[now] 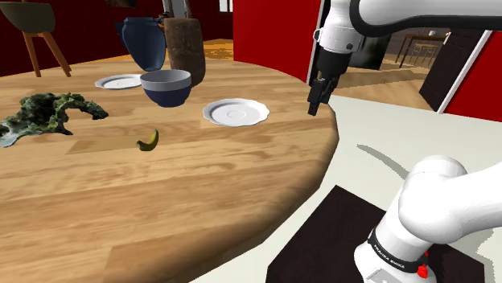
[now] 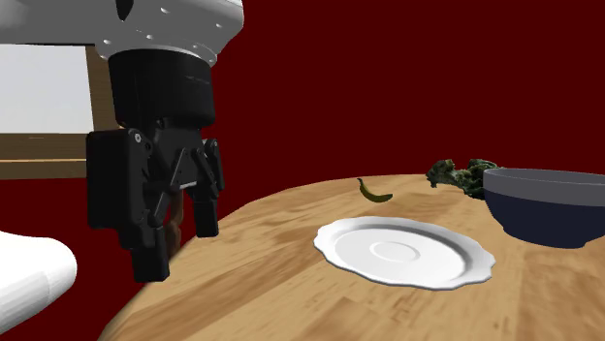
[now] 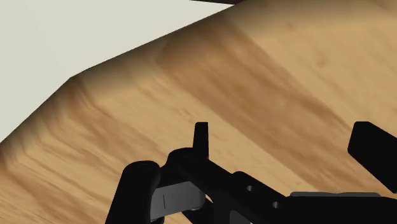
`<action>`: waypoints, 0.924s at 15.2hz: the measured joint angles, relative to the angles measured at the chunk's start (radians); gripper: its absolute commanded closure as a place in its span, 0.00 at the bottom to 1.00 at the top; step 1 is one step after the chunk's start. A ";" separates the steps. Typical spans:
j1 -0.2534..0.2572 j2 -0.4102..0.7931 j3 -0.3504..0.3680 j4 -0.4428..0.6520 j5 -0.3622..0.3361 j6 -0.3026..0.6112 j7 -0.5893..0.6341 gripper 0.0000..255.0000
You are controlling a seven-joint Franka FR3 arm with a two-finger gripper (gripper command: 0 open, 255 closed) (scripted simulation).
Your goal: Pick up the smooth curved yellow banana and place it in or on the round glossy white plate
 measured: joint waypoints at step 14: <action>-0.013 0.179 0.331 0.166 0.170 -0.006 0.523 0.00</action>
